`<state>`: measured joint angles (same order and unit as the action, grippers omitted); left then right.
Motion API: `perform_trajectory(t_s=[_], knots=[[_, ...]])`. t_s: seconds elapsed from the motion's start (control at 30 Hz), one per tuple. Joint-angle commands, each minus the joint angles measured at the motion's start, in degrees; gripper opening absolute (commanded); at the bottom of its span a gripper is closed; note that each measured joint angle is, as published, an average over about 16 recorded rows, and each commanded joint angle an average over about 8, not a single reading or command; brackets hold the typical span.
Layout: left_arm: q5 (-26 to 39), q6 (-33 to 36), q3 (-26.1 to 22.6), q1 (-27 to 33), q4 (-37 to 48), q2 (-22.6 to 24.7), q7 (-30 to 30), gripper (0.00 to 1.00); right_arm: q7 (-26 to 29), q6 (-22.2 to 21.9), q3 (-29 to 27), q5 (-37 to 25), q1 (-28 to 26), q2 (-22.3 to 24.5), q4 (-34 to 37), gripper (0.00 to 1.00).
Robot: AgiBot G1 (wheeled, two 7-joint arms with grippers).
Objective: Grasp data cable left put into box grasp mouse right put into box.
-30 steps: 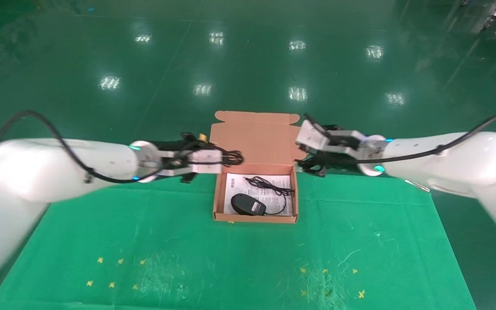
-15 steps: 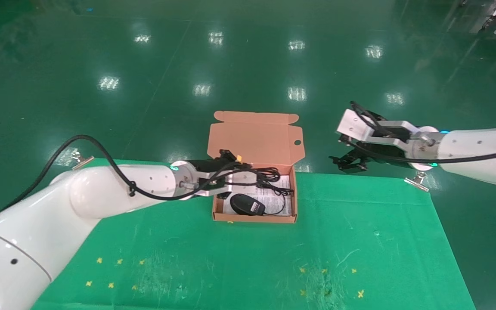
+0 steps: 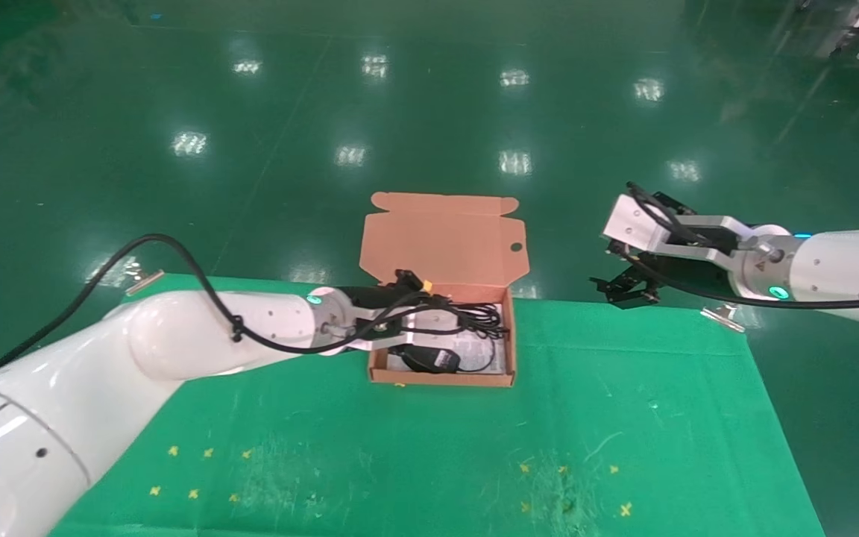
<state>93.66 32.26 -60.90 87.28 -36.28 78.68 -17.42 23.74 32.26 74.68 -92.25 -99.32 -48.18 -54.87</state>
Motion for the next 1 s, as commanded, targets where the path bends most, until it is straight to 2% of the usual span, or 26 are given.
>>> perform_trajectory(t_s=[0.03,0.5,0.77,1.0], knots=[[-0.9,-0.2,-0.9,0.3,0.8,0.1,0.0,1.0,0.9,-0.1,0.3,-0.7,-0.1,0.4,-0.8,1.0],[-0.8,-0.1,-0.6,0.4,-1.5,-1.6,0.7,1.0,0.2,-0.7,-0.3,-0.2,-0.6,-0.1,-0.4,1.0],[-1.2,-2.7,0.3,5.4,0.5,-1.9,4.4,1.0,-2.7,-1.7,-0.9,-2.6,-4.4,-0.3,-0.3,1.0],[-2.6,-2.4,1.7,7.3,1.6,-2.6,5.9,1.0,-4.4,0.6,-2.0,-3.2,-5.4,-0.2,-0.4,1.0]])
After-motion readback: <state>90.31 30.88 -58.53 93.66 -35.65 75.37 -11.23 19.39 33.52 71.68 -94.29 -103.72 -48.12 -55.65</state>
